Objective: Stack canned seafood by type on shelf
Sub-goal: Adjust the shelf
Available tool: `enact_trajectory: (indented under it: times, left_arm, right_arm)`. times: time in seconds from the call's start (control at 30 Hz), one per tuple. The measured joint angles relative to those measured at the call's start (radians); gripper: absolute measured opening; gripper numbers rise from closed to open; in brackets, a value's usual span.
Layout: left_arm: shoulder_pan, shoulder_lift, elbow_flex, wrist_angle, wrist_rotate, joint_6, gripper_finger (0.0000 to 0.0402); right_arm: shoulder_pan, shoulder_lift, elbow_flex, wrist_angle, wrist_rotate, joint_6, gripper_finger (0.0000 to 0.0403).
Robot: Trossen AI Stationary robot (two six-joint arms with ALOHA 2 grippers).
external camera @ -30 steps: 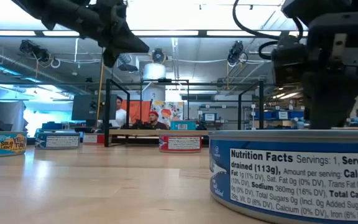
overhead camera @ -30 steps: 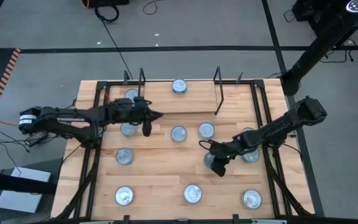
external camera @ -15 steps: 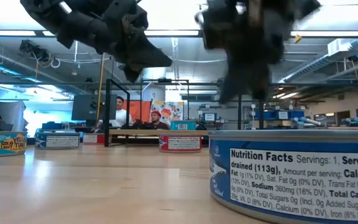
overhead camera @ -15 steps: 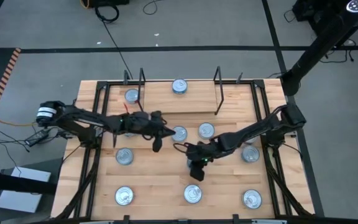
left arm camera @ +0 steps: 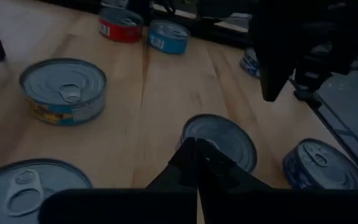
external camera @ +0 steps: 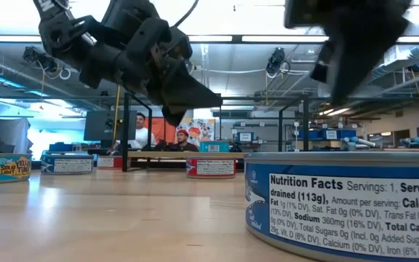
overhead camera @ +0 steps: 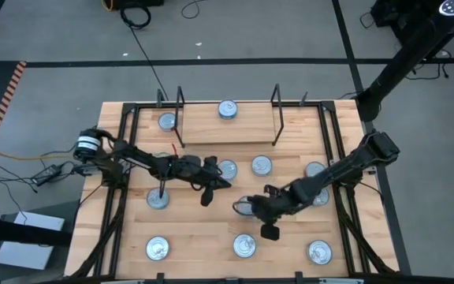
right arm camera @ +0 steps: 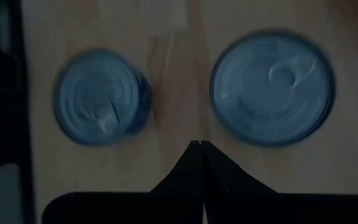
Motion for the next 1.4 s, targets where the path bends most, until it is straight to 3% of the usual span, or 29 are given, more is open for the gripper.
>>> enact_trajectory:
  times: [0.33,0.6,1.0,1.2,1.4]
  left_arm:
    - [-0.024,0.182,0.067,0.034,-0.033,-0.006,0.0]
    - [-0.024,0.294,0.174,0.048,-0.047,0.002,0.0]
    - [-0.025,0.31,0.202,0.007,-0.08,0.009,0.0]
    - [-0.03,0.311,0.2,-0.01,-0.098,0.024,0.0]
    - [-0.03,0.318,0.196,-0.089,-0.094,0.013,0.0]
  right_arm:
    - [0.004,0.0,-0.188,0.279,0.021,0.027,0.0]
    - [-0.018,0.0,-0.269,0.372,0.046,0.016,0.0001]
    - [-0.025,0.0,-0.292,0.499,0.023,-0.038,0.0001]
    - [-0.028,0.066,-0.292,0.549,0.001,-0.042,0.0001]
    - [-0.034,0.081,-0.292,0.581,0.066,-0.008,0.0001]
